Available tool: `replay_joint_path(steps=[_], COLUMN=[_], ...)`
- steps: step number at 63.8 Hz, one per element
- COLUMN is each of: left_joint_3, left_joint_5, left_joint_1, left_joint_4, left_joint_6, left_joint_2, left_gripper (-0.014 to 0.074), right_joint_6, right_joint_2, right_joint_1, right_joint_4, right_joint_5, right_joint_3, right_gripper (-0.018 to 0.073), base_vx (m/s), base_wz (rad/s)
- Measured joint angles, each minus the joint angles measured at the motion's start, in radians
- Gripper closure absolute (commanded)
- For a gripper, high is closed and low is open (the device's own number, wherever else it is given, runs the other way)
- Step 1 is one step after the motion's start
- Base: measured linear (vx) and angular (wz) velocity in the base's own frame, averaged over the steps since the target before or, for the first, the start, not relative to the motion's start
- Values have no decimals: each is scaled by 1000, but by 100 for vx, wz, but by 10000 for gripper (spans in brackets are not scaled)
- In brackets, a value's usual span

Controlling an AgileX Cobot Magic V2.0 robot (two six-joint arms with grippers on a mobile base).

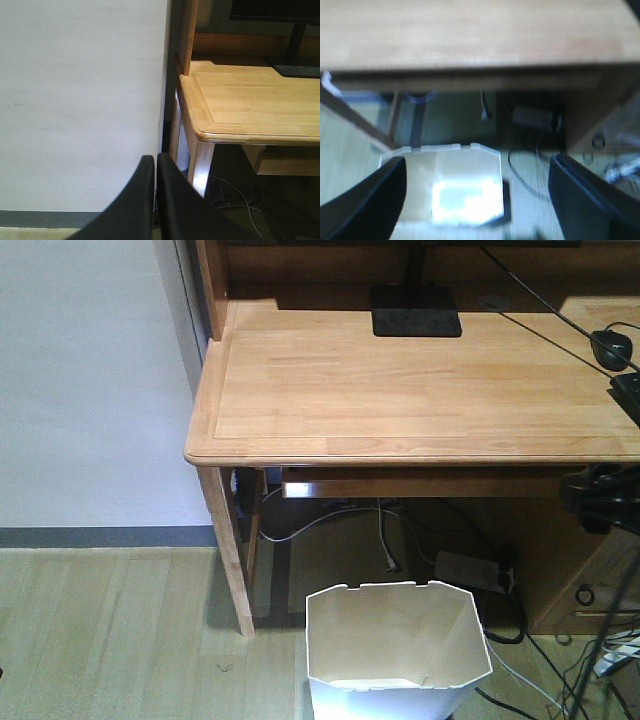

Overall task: Move trash bin to bedside with robot
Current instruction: 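Lower the right gripper down to the rim of the white trash bin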

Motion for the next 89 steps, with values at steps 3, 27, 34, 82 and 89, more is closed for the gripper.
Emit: replay_joint_path(steps=[3, 27, 34, 82, 89], left_joint_3=[0, 0, 0, 0, 0], left_joint_5=[0, 0, 0, 0, 0], left_joint_1=[0, 0, 0, 0, 0], left_joint_4=[0, 0, 0, 0, 0], left_joint_6=[0, 0, 0, 0, 0], left_joint_2=[0, 0, 0, 0, 0], left_gripper=[602, 602, 602, 602, 602], right_joint_6=[-4, -217, -359, -734, -754], right_joint_2=[57, 385, 478, 1152, 1247], right_joint_1=[0, -78, -134, -182, -182], right_joint_4=[1, 182, 314, 490, 491], right_joint_5=[27, 12, -22, -304, -304], right_joint_3=[-19, -59, -60, -252, -308], right_gripper=[-14, -14, -14, -7, -7], base_vx=[0, 0, 0, 0, 0], base_wz=[0, 0, 0, 0, 0])
